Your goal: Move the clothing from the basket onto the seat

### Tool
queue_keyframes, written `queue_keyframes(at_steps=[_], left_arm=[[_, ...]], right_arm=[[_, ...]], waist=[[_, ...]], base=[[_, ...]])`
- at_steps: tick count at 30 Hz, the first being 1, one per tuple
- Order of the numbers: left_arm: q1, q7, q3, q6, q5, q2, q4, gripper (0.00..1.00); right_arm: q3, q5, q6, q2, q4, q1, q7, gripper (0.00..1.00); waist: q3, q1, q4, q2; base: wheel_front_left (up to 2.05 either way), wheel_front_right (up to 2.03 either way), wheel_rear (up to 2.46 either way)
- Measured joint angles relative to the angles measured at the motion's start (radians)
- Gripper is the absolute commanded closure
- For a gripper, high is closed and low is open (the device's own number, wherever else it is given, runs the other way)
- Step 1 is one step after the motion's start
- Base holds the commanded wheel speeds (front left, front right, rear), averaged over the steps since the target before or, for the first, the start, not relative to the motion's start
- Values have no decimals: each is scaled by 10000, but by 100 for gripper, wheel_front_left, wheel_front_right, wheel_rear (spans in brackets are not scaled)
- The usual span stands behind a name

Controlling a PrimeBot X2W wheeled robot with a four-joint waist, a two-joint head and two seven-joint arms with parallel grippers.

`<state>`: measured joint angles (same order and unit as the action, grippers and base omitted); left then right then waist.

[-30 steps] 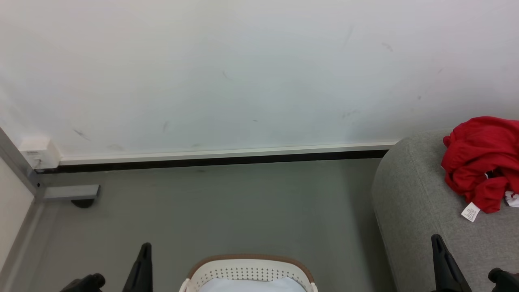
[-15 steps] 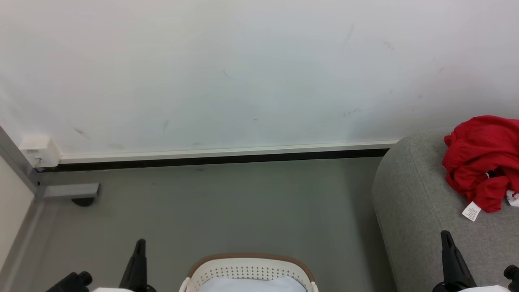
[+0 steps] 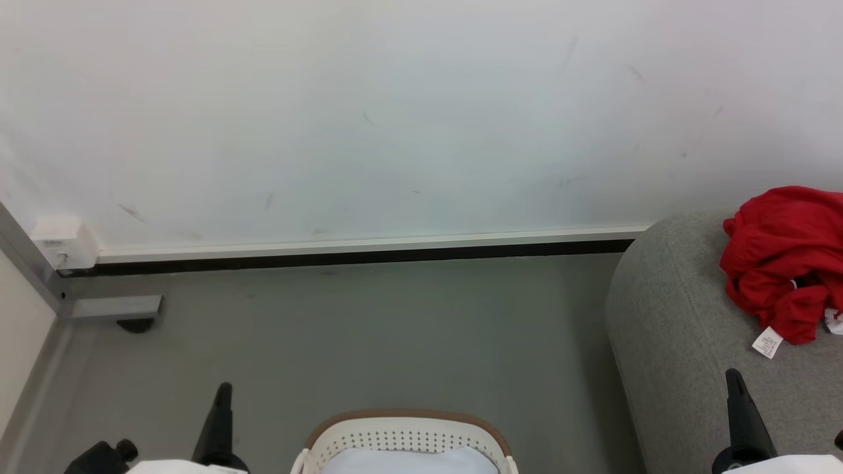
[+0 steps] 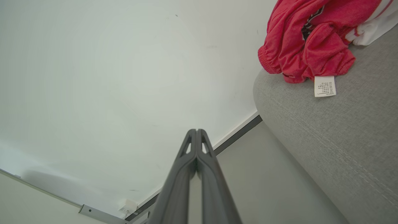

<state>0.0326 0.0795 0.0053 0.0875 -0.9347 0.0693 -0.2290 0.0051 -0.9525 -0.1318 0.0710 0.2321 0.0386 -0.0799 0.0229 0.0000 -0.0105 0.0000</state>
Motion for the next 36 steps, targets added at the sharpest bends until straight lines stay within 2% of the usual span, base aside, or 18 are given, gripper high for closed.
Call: queue_keyframes(at_steps=[36], left_arm=[[358,-1014,571,194,-3492,-113,-98,100]], right_arm=[[-579,-3471,0,-81,61,333,980,100]], waist=[[-113,0,46,0]], base=[[0,0,0]])
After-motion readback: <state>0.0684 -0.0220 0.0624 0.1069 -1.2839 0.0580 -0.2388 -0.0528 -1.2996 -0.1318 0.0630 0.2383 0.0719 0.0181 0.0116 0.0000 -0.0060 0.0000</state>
